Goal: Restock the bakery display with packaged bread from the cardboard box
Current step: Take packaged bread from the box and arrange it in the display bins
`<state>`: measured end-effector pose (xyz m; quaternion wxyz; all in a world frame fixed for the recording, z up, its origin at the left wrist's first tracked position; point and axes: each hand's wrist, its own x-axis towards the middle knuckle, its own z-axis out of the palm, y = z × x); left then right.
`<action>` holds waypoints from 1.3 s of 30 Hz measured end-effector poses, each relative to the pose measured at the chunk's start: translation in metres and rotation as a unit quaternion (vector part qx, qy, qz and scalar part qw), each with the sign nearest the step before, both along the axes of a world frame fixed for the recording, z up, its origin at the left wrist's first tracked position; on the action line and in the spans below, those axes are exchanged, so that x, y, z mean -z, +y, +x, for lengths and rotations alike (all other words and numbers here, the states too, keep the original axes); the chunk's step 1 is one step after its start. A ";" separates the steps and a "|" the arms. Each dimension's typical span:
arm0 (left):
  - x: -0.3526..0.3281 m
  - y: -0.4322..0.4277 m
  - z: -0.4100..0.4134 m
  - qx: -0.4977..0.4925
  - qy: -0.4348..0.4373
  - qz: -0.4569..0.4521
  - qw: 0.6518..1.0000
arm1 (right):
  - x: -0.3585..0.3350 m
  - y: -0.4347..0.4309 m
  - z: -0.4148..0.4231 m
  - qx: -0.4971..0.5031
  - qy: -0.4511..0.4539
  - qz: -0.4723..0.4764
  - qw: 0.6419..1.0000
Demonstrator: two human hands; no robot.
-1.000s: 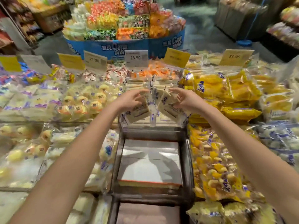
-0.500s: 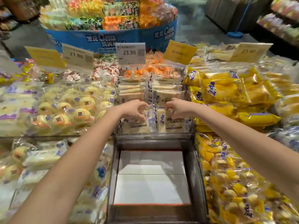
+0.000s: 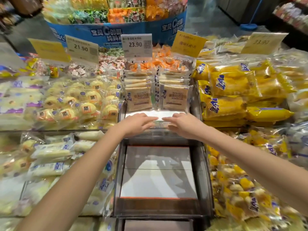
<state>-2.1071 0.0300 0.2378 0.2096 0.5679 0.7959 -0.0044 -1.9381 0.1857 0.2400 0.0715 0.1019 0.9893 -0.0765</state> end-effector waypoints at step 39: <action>-0.033 -0.116 0.359 -0.049 -0.201 0.322 0.924 | -0.024 -0.222 0.360 0.524 0.255 -0.295 0.757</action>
